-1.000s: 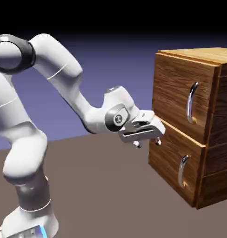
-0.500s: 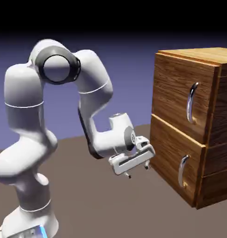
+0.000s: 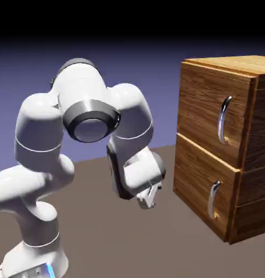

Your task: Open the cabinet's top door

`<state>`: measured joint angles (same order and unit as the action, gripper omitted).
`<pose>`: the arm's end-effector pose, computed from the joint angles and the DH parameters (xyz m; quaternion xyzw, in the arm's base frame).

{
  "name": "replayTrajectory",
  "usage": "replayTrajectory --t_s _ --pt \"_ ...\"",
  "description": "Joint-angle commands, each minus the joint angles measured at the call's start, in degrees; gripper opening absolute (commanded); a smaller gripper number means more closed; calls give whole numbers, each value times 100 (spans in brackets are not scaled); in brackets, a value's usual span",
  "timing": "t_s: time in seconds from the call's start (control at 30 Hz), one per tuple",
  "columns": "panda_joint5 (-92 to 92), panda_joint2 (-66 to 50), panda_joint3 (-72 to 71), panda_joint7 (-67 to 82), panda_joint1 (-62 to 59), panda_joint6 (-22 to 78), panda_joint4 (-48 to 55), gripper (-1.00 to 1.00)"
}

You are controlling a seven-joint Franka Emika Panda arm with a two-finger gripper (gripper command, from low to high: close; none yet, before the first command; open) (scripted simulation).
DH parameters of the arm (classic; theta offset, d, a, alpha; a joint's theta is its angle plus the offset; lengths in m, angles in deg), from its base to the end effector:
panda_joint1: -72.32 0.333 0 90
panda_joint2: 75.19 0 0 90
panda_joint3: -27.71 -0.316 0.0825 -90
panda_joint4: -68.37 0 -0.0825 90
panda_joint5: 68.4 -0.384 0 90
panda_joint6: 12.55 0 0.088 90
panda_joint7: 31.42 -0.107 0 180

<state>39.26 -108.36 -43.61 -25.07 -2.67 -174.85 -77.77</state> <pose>0.4120 0.0740 0.2234 0.6458 0.7216 0.2120 0.1310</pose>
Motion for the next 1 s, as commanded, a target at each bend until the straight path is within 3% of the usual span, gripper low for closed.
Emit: replayTrajectory --t_s 0.0,0.7,0.93,0.97 --pt "250 -153 -165 113 -175 27 34 0" --pt "5482 -3352 -3632 2486 -3853 596 757 0" --pt "5708 -3265 -3277 2547 -2975 697 1588 0" --pt "5708 -3265 -3277 2547 -2975 697 1588 -100"
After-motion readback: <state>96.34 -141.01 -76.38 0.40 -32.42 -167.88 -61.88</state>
